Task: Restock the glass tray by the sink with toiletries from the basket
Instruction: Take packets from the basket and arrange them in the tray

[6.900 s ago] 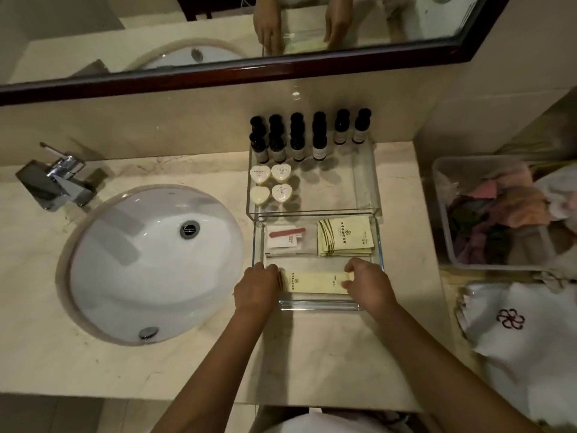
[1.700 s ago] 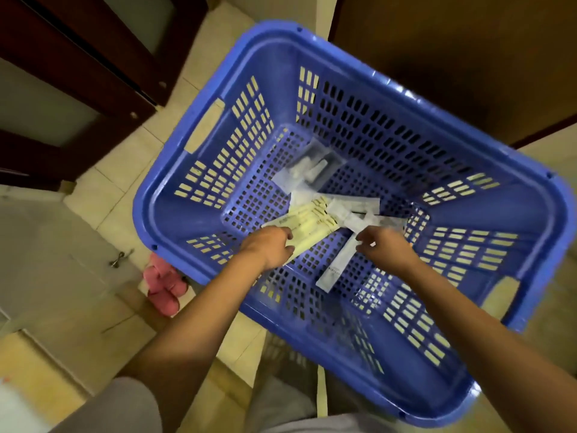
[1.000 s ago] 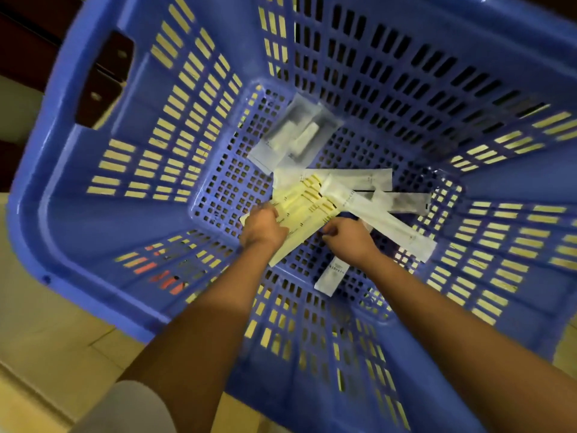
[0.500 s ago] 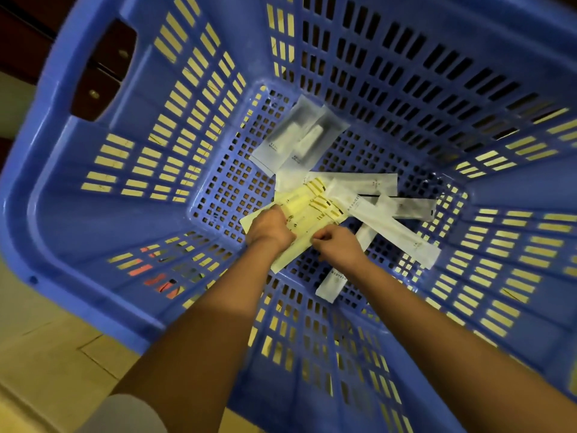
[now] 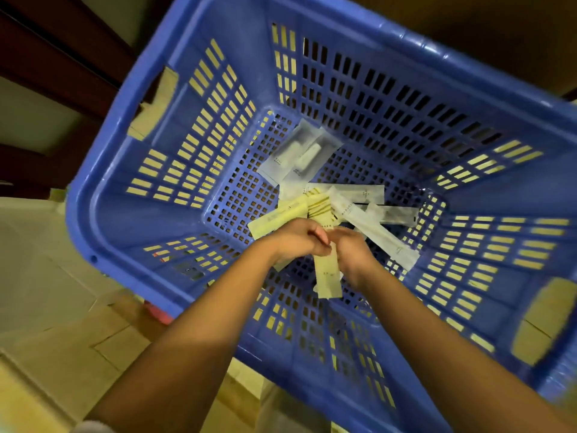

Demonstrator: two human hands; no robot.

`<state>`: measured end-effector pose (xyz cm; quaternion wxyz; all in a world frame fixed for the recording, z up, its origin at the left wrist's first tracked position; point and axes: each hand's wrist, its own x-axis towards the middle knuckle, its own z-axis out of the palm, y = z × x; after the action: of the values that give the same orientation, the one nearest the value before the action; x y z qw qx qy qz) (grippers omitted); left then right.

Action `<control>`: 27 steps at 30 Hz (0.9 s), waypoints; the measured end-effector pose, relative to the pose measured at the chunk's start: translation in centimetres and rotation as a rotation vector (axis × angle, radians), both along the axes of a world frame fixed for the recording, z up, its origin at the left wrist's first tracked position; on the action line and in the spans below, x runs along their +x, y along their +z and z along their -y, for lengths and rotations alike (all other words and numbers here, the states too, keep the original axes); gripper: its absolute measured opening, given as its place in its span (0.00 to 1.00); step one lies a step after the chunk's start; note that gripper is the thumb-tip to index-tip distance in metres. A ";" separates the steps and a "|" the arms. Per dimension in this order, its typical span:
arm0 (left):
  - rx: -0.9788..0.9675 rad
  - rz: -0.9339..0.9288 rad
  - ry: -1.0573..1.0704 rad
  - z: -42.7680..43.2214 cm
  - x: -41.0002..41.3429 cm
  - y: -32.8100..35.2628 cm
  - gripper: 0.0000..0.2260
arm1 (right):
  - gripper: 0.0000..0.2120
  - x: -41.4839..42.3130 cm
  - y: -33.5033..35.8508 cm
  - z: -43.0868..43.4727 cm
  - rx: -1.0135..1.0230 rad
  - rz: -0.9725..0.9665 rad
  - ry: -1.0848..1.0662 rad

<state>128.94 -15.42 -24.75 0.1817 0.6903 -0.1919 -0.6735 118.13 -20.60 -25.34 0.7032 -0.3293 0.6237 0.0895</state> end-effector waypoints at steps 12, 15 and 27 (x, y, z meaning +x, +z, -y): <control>0.316 0.620 -0.217 -1.3 -0.7 -5.2 0.20 | 0.08 -4.6 -0.4 3.8 -0.158 -0.110 -0.003; 0.347 0.601 -0.251 -1.4 -2.3 -6.1 0.21 | 0.03 -5.5 -1.0 4.2 -0.125 -0.101 -0.046; 0.381 0.756 -0.333 -0.4 -4.8 -7.9 0.19 | 0.03 -5.7 -1.8 3.7 -0.084 -0.140 0.016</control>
<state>124.18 -14.97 -32.68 -0.1420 0.8687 -0.2260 -0.4174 112.43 -24.29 -27.14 0.6427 -0.3563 0.6719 0.0919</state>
